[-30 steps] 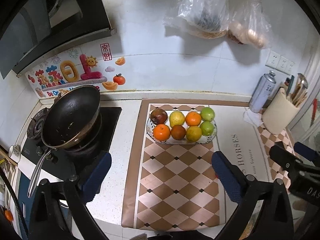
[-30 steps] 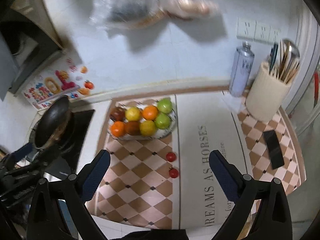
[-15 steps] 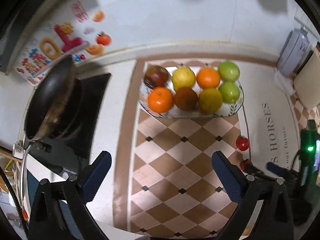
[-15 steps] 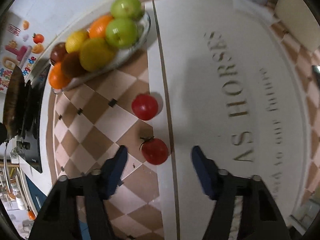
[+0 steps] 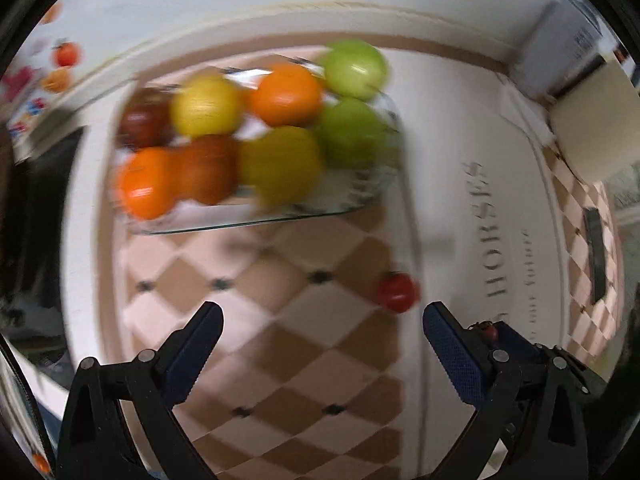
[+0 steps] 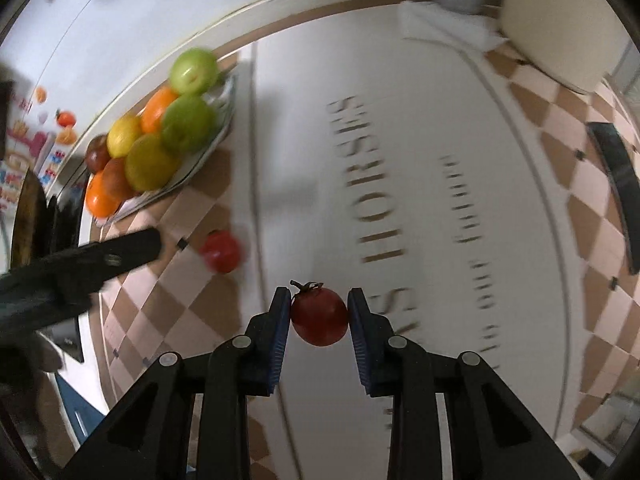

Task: Organize fruits
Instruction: 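Lower the right tool to a cherry tomato and grasp it, then grasp the other cherry tomato with the left tool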

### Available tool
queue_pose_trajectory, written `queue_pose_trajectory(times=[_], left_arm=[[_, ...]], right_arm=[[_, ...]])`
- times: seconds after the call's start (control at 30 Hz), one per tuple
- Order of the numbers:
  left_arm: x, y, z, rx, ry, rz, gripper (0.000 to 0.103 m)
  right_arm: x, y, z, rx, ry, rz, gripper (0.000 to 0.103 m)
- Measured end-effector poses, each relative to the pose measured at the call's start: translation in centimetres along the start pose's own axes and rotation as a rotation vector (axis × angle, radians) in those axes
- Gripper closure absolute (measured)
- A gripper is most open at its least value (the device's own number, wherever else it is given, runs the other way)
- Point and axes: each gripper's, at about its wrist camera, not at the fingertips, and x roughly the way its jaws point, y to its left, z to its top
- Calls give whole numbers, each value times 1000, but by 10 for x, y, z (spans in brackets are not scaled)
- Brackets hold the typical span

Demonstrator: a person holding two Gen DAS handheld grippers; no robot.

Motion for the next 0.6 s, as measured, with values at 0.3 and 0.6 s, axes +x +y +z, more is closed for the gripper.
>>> queue_pose_trajectory(times=[0.3,0.6], left_arm=[[44,-36,11,90,74,-62,40],[53,-46,9,121,75,-99,74]], right_arm=[[-9,-22,12,49,-11,-30,71],[-19,-19,23,46,-28,-30,71]])
